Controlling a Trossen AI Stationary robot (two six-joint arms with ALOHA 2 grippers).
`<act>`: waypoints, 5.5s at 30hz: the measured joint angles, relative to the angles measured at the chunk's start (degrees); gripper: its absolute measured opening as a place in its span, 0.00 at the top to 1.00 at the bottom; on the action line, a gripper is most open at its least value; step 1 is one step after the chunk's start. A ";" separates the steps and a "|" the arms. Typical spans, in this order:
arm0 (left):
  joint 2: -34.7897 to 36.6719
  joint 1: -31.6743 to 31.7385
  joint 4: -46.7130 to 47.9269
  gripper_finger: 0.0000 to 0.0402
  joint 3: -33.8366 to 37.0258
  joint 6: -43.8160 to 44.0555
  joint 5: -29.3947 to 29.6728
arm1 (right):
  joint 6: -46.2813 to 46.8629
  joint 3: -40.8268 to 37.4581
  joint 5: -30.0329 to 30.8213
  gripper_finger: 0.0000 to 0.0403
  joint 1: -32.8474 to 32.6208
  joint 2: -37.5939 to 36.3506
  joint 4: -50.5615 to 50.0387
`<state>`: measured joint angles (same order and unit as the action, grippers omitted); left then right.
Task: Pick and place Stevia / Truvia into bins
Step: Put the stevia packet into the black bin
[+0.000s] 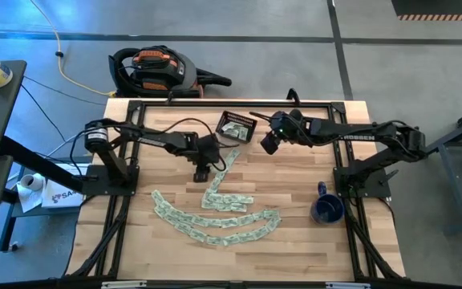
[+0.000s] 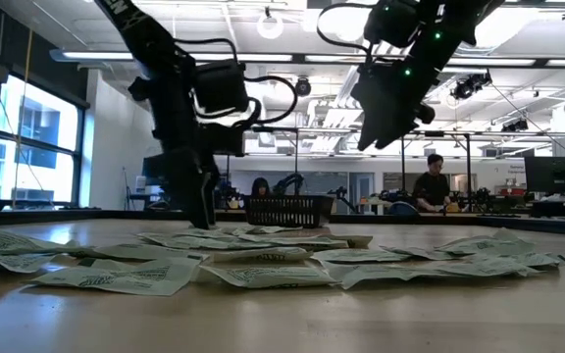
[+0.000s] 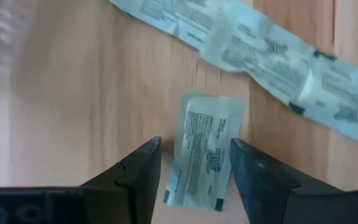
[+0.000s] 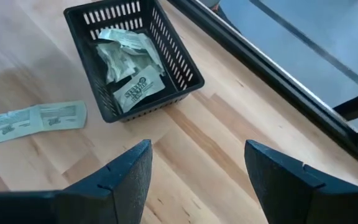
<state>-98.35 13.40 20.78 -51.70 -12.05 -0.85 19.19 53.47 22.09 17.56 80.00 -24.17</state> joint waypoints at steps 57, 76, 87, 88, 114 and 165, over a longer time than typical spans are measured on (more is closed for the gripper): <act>-18.08 16.87 1.07 0.56 -31.52 -17.49 -2.98 | -1.33 0.00 5.07 0.39 0.50 -0.05 -0.90; -17.78 16.86 12.85 0.64 -44.75 -8.55 -0.37 | -0.06 0.00 4.47 0.39 0.42 -0.05 -1.26; -16.43 15.69 37.30 0.64 -49.26 -0.67 -11.58 | -16.67 0.02 -15.87 0.39 0.39 3.29 3.93; -15.48 15.20 37.40 0.64 -47.42 -0.28 -12.34 | -17.07 0.02 -17.82 0.39 0.39 4.34 5.13; -10.07 -2.13 -2.76 0.64 -17.60 42.34 8.83 | 16.56 0.04 -4.55 0.39 -3.81 -1.63 -1.21; -11.70 19.31 -0.29 0.92 -27.94 30.22 -6.64 | 23.86 0.04 5.41 0.39 -9.09 -1.74 -2.07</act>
<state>-110.05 32.71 20.49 -79.64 18.17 -7.49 43.05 53.52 27.51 8.47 78.26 -26.24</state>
